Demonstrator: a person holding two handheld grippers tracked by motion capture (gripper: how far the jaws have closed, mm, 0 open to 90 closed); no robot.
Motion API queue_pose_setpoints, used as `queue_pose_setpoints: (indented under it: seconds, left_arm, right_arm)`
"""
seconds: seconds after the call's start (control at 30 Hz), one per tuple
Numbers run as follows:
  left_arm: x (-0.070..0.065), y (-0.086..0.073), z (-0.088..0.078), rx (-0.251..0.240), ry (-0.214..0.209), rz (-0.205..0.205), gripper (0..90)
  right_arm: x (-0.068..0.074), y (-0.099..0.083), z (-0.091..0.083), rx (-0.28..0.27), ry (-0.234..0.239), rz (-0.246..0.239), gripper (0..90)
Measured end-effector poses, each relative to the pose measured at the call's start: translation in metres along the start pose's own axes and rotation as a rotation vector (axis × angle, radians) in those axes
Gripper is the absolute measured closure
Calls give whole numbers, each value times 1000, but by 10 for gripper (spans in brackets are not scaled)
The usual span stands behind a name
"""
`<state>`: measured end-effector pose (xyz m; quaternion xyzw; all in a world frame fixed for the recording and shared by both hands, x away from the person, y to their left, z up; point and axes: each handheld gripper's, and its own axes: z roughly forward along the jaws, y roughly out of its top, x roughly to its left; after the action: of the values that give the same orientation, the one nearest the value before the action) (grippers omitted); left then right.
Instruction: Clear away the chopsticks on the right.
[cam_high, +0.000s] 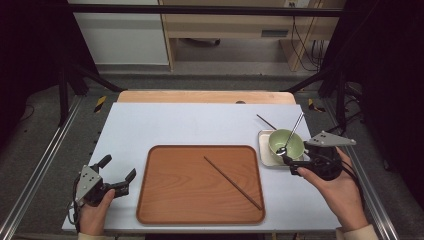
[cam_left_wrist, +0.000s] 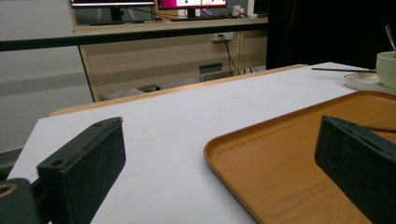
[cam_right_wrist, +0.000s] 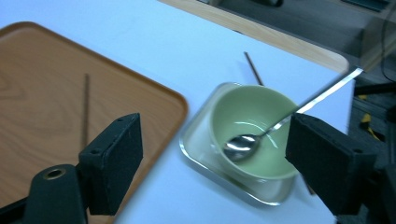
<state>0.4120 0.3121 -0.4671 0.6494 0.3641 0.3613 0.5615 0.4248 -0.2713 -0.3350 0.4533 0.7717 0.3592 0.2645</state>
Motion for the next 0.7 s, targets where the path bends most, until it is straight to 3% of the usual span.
queue_pose_setpoints:
  seconds: [0.4, 0.53, 0.7]
  left_arm:
    - [-1, 0, 1, 7, -3, 9, 19]
    - [-2, -1, 2, 9, -3, 11, 20]
    - [-2, -1, 1, 12, 1, 13, 22]
  right_arm:
    - [-46, -41, -6, 82, -87, 67, 365]
    - [-63, -54, 6, 136, -103, 65, 451]
    - [-78, -66, 33, 207, -88, 65, 536]
